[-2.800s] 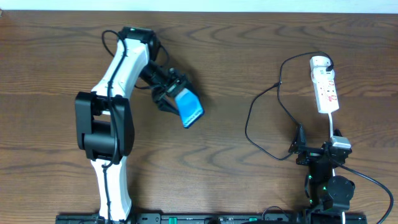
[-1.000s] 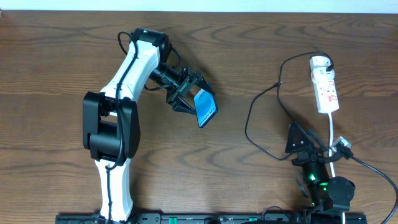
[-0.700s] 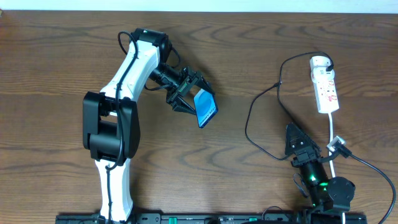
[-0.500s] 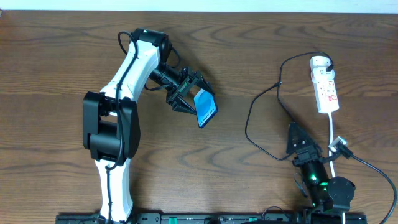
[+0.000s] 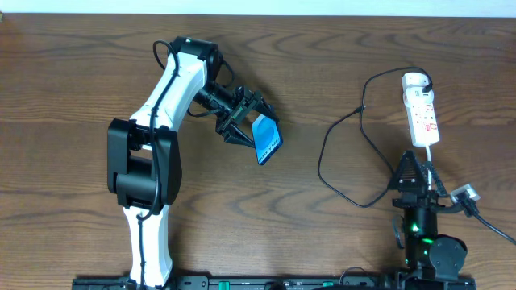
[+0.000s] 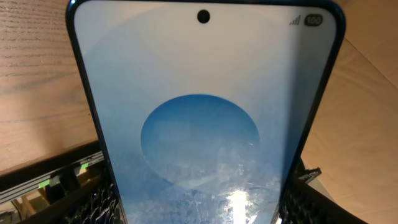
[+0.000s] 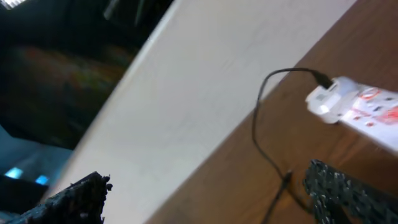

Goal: Plug charger to phone and switch on socket
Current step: 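Move the right gripper left toward the phone held by the left gripper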

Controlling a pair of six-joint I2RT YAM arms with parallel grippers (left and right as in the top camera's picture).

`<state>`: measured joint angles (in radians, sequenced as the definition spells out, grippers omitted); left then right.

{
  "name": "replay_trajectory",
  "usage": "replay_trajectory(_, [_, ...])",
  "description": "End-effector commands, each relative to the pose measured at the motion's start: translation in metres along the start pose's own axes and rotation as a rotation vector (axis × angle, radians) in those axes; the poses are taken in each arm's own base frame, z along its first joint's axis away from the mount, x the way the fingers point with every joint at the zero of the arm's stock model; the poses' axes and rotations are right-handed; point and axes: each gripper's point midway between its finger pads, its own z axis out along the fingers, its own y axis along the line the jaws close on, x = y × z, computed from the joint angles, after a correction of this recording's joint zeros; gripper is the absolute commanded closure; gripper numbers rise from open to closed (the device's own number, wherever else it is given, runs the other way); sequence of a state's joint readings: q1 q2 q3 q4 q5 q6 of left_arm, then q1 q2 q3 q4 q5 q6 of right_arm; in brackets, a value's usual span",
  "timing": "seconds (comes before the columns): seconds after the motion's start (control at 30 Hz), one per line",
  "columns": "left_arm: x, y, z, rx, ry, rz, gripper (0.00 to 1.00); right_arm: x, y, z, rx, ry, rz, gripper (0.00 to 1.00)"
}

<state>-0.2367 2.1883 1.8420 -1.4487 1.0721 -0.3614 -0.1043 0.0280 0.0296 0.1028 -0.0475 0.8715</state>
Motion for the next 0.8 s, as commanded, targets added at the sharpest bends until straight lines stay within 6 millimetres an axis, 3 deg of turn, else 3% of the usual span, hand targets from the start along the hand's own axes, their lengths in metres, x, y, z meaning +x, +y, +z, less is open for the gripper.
replay_trajectory(0.0, [0.007,-0.012,-0.006,0.045,0.005,0.034,0.24,-0.015,0.021,0.001,-0.002,0.014,-0.154,0.01])
replay_trajectory(0.27, [0.007,-0.012,-0.006,0.045,0.005,0.034,0.24,-0.022,0.073,0.015,0.034,0.291,-0.188,0.01])
replay_trajectory(0.33, [0.007,-0.012,-0.006,0.045,0.005,0.034,0.24,-0.018,0.094,0.016,0.013,0.414,-0.160,0.01])
replay_trajectory(0.47, [0.007,-0.012,-0.006,0.045,0.005,0.034,0.24,0.000,0.150,0.009,-0.185,0.669,-0.082,0.01])
replay_trajectory(0.57, [0.007,-0.012,-0.006,0.045,0.005,0.034,0.24,0.014,0.180,-0.004,-0.351,0.831,-0.010,0.01])
replay_trajectory(0.77, [0.007,-0.012,-0.006,0.046,0.005,0.034,0.24,0.024,0.170,0.003,-0.318,0.881,0.024,0.01])
